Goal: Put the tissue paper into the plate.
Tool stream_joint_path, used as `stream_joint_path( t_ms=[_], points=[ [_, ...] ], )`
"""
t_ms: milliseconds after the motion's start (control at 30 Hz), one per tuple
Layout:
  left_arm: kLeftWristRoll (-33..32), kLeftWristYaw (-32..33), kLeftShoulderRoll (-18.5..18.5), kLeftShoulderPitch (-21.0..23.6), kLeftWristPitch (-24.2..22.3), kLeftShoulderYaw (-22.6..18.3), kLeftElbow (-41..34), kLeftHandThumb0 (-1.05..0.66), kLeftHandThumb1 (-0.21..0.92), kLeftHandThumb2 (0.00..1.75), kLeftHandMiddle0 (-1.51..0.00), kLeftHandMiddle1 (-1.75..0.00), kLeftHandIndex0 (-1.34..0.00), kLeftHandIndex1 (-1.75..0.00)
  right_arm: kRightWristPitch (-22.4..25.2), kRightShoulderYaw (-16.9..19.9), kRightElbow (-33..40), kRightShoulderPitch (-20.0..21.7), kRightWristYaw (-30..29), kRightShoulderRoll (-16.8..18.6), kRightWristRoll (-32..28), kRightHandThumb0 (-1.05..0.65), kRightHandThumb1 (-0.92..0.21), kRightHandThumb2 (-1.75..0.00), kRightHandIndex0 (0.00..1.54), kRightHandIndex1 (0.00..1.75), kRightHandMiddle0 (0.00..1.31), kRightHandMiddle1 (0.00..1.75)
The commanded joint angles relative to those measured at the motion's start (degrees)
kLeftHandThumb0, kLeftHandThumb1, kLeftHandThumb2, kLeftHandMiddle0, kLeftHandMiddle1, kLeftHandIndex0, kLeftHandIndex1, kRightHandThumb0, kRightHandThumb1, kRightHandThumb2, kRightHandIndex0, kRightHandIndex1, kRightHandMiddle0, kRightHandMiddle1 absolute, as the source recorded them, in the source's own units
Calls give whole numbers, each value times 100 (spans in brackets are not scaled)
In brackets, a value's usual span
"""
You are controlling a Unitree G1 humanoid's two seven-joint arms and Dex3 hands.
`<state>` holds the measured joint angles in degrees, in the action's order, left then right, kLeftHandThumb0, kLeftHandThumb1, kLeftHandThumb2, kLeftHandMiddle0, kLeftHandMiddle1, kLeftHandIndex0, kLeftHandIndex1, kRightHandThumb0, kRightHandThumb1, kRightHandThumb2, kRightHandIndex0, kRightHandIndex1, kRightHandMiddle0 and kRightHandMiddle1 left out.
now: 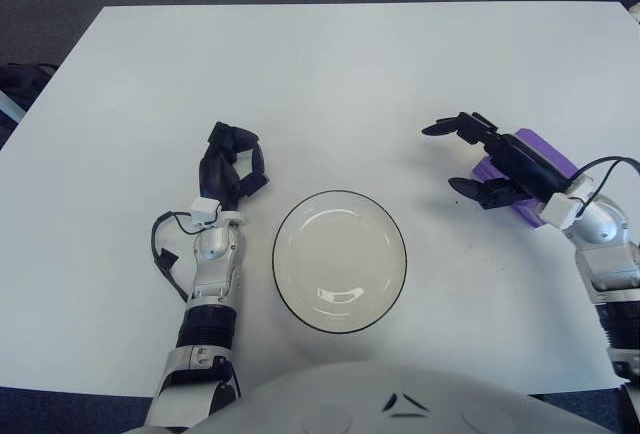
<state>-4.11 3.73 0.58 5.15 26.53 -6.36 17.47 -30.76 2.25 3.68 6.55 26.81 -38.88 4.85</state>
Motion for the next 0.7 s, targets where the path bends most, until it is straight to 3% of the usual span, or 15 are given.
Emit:
stream_joint_path(
  t_ms=[0, 67, 267, 333, 533, 667],
  points=[
    [151, 31, 378, -546, -43, 221, 936, -41, 57, 101, -71, -175, -41, -175, -39, 129, 23, 139, 275, -291, -177, -105, -92, -72, 0, 2, 0, 5],
    [155, 45, 398, -525, -44, 224, 964, -41, 57, 101, -71, -175, -42, -175, 29, 350, 106, 251, 401, -536, -270, -105, -92, -70, 0, 1, 0, 3],
    [129, 43, 455, -481, 8, 200, 1052, -41, 57, 101, -74, -175, -42, -175, -156, 705, 141, 339, 406, -839, -80, -105, -92, -50, 0, 0, 0, 0],
    [103, 7, 469, -485, 32, 197, 1052, -41, 57, 101, -72, -175, -42, -175, -353, 739, 9, 504, 280, -928, 229, -105, -92, -46, 0, 0, 0, 0],
    [80, -21, 500, -497, 72, 198, 1048, -41, 57, 101, -69, -175, -42, -175, -620, 919, -477, 654, 86, -1027, 313, -105, -91, -40, 0, 0, 0, 0],
    [51, -81, 503, -495, 96, 197, 1095, -41, 57, 101, -71, -175, -42, -175, -601, 1200, -499, 651, -531, -846, 768, -105, -88, -38, 0, 0, 0, 0]
  ],
)
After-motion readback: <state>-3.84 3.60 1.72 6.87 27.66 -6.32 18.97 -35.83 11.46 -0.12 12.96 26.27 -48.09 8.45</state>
